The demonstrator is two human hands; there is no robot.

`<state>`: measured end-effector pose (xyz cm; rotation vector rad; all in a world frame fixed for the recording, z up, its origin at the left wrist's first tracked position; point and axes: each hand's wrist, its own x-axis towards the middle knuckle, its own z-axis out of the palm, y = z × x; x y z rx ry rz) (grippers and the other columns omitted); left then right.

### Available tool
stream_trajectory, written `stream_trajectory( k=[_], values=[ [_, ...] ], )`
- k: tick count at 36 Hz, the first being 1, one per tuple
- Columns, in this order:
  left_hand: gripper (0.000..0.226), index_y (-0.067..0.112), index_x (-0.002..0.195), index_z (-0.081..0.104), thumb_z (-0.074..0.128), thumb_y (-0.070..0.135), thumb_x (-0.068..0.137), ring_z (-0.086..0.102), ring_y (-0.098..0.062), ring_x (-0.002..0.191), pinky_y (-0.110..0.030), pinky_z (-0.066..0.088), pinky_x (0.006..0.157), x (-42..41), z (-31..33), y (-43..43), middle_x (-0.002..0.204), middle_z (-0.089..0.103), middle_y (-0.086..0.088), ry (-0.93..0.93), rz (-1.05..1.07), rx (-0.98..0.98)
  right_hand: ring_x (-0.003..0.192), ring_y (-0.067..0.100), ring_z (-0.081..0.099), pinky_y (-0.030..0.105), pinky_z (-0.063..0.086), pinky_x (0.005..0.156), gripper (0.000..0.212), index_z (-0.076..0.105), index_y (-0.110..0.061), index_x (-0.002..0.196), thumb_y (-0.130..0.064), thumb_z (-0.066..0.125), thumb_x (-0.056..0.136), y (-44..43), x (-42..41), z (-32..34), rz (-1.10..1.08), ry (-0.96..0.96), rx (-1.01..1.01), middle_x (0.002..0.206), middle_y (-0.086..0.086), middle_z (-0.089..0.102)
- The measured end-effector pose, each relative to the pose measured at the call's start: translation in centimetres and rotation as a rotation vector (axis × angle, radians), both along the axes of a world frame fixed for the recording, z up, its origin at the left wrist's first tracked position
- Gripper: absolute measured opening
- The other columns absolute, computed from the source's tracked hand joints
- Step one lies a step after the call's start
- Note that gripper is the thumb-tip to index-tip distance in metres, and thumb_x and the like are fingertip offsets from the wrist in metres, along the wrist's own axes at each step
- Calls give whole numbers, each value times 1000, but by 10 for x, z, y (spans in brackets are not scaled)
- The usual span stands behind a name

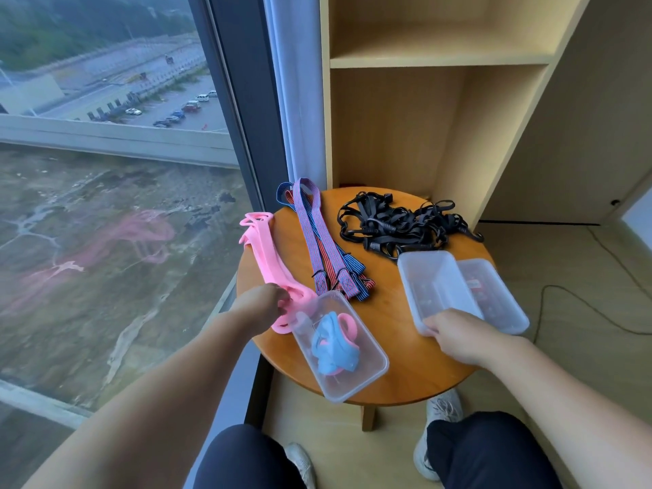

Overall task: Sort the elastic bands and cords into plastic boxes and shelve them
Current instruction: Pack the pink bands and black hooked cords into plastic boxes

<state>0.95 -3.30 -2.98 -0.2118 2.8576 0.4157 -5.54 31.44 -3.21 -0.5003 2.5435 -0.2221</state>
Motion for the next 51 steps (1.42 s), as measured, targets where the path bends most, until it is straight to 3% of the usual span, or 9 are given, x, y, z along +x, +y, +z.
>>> stream_trajectory(
  k=[3,7,10,17,28,34,41,44,51],
  values=[
    [40,23,138,54,53,19,98,56,-21,115,-28,46,92,-1,-6,0,134,51,0,-21,-18,9,64,13,35,29,30,60,32,35,-24,64,-13,41,94,9,-3,-3,19,-21,7,70,-7,35],
    [36,11,132,58,52,15,97,60,-7,85,-11,45,66,-4,-16,3,104,55,3,29,16,44,77,18,53,32,44,71,23,53,-25,80,-25,37,97,14,-2,-1,68,-25,4,82,-3,54],
    [29,16,124,63,52,18,97,58,-26,102,-29,48,85,-7,-14,1,122,49,-7,3,-14,-9,109,28,58,45,48,95,30,60,-15,114,-26,36,100,14,-2,3,82,5,-7,116,7,62],
    [29,9,124,64,54,16,98,59,-28,108,-37,45,94,-8,-6,0,124,56,-8,66,-16,46,90,22,57,35,49,75,22,55,-24,96,-10,38,97,9,-1,-1,103,234,-29,96,-1,61],
    [18,3,108,58,44,7,98,61,-34,85,-34,44,67,-11,0,4,95,64,-16,192,141,173,96,37,61,47,50,83,22,69,0,106,-2,50,96,12,3,2,63,500,-265,100,16,70],
    [12,-1,100,58,50,6,97,49,-27,73,-32,32,60,-14,9,1,85,60,-16,316,190,252,67,36,65,46,56,66,26,71,1,85,20,68,68,-6,23,30,263,669,-455,74,11,69],
    [13,2,99,60,50,6,94,59,-31,81,-32,39,63,-18,29,-9,90,67,-16,399,296,368,64,27,64,33,54,58,26,73,-6,91,7,62,71,-60,69,38,576,620,-521,72,5,67],
    [15,4,102,61,49,8,93,59,-30,78,-31,40,60,-17,36,-9,89,67,-14,413,319,399,61,24,62,27,49,54,31,72,-10,82,-14,41,85,-75,81,34,634,591,-496,66,2,63],
    [9,13,96,59,51,8,96,65,-35,91,-46,52,82,-22,65,-12,97,68,-17,540,389,532,56,12,61,20,37,72,33,72,-20,74,-19,40,78,-88,89,38,719,675,-459,59,-8,60]
  ],
)
